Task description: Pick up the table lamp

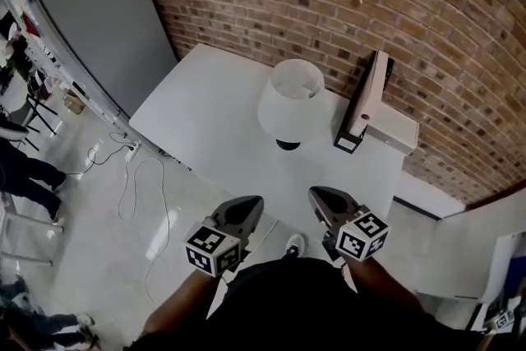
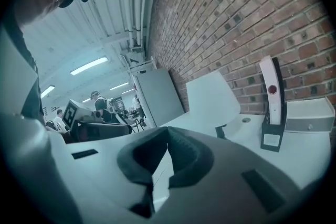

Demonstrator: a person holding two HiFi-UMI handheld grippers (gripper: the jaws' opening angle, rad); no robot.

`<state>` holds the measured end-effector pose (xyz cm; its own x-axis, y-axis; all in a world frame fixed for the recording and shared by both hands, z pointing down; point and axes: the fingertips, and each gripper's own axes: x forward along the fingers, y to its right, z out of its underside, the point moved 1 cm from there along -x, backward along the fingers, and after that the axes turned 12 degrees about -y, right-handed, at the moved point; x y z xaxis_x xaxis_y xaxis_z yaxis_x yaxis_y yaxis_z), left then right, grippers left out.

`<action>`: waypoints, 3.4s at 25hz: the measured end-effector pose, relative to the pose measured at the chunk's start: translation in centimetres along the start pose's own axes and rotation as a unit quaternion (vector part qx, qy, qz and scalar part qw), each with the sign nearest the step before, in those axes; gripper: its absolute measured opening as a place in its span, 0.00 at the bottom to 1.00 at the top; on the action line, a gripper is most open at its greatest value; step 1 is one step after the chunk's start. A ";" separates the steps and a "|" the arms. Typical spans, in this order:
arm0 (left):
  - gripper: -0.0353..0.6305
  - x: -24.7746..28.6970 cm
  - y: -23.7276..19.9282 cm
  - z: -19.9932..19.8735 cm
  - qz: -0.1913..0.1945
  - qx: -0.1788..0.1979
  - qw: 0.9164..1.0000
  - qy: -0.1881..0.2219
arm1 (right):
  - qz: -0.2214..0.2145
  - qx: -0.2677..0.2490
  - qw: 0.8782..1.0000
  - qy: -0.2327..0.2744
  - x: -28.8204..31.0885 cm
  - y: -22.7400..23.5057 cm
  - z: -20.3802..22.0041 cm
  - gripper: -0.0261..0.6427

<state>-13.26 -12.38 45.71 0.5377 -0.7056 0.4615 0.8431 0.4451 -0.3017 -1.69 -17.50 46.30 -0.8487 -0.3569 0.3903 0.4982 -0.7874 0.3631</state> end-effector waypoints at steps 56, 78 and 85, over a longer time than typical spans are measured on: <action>0.50 5.8 -16.1 -12.7 0.274 -0.279 0.907 0.155 | -0.074 0.297 0.921 0.242 4.1 11.0 -8.7 0.80; 0.71 6.3 -21.4 -13.1 0.359 -0.423 0.791 0.258 | -0.152 0.390 0.837 0.352 2.1 15.2 -7.2 0.90; 0.71 7.0 -22.1 -12.9 0.341 -0.422 0.798 0.262 | -0.157 0.391 0.841 0.341 2.6 16.2 -7.1 0.89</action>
<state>-28.21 -34.28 44.89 0.6063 -0.6896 -0.3959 -0.0698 0.4498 -0.8904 2.89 -34.73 47.18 -0.7322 -0.6083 -0.3062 -0.0302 -0.4202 0.9069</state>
